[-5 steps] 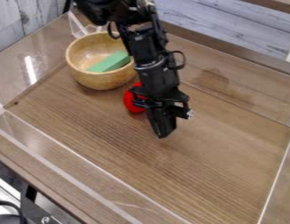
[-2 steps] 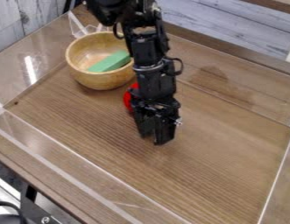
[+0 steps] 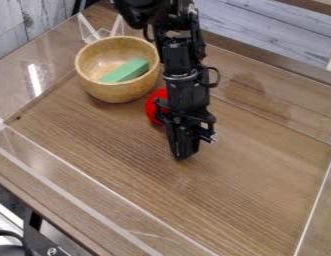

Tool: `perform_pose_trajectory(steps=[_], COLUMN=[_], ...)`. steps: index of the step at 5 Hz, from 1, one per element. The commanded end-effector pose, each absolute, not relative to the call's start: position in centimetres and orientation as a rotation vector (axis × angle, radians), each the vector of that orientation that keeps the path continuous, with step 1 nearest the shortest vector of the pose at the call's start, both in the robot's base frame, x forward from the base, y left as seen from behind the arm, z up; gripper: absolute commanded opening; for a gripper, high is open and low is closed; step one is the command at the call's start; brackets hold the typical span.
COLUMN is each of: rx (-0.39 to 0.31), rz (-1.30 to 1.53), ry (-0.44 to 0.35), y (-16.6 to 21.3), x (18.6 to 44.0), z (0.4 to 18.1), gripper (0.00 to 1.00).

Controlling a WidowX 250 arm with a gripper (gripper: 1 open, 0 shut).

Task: Move the red object to the right side of the table

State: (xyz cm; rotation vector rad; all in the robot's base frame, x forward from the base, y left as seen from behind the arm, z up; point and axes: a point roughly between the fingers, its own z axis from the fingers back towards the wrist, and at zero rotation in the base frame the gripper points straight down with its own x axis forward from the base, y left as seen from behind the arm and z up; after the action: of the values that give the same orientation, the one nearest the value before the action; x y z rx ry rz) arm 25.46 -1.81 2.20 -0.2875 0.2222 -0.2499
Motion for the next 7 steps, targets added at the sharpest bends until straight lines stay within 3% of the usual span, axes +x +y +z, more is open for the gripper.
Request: perform_pose_trajectory(steps=[1,2,4,5,6,7], rx=[-0.281,-0.276,-0.296,-0.306,-0.306,-0.286], rz=[-0.256,-0.259,-0.173,-0.188,-0.218,-0.215], ry=[0.138,0.134,0.127,0.133,0.146,0.162], y=[-2.1,-2.3,-1.0,-1.0,-1.0,-0.6], x=[26.4,26.2,25.5,25.0,24.6,24.1], z=[5.0,5.9,4.9,4.4,3.9,3.0], gripper=[1.00,0.00,0.00,1.00,1.00,0.00])
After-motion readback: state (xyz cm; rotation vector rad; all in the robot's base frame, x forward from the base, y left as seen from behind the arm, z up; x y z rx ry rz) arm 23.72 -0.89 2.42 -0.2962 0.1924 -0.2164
